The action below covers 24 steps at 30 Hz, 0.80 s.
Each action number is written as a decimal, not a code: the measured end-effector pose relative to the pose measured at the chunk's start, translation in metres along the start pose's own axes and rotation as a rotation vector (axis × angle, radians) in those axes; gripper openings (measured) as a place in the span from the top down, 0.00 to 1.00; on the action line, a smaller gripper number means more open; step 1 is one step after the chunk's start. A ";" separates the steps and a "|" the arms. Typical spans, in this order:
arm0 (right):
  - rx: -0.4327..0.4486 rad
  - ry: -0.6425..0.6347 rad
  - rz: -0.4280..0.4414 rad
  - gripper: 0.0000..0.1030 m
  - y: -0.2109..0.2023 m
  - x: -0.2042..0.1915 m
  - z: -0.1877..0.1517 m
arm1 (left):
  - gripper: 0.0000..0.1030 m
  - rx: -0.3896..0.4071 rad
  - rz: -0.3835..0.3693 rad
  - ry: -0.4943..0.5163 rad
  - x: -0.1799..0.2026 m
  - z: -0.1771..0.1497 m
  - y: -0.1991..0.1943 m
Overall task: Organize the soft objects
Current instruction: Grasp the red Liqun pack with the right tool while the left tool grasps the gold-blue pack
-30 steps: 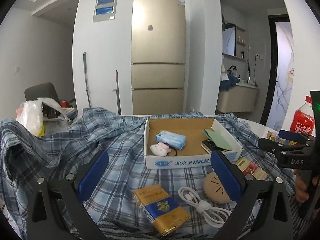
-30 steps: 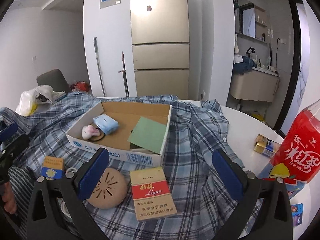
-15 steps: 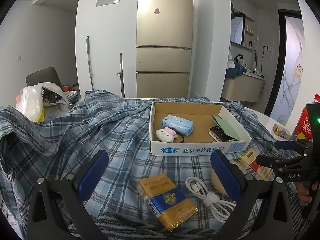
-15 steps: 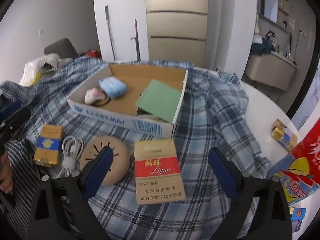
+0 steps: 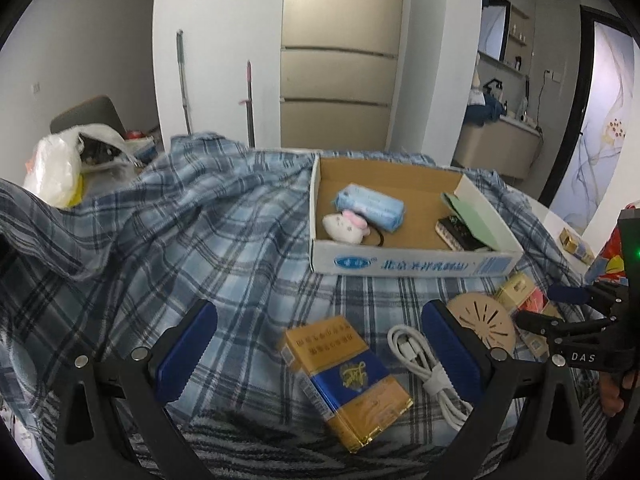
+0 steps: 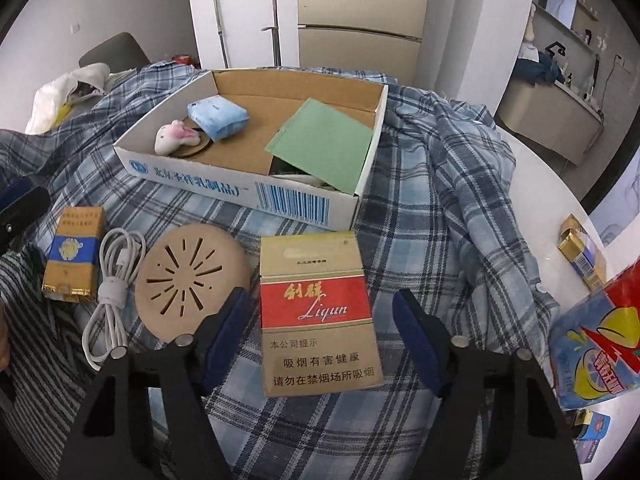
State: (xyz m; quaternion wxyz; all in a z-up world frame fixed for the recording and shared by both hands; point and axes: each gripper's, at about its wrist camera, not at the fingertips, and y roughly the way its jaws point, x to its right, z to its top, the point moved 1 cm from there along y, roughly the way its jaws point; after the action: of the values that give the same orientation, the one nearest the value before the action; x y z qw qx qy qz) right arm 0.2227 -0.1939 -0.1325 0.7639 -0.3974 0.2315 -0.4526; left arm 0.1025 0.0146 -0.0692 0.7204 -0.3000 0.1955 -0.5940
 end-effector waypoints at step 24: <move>0.015 -0.010 -0.011 0.46 -0.005 0.000 0.001 | 0.22 -0.243 -0.230 0.074 0.021 -0.011 0.040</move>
State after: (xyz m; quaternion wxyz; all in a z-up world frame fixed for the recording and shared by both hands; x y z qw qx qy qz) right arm 0.2212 -0.1953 -0.1278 0.7657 -0.3950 0.2222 -0.4565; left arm 0.1294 -0.0032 -0.1021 0.5984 -0.3832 0.2566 -0.6551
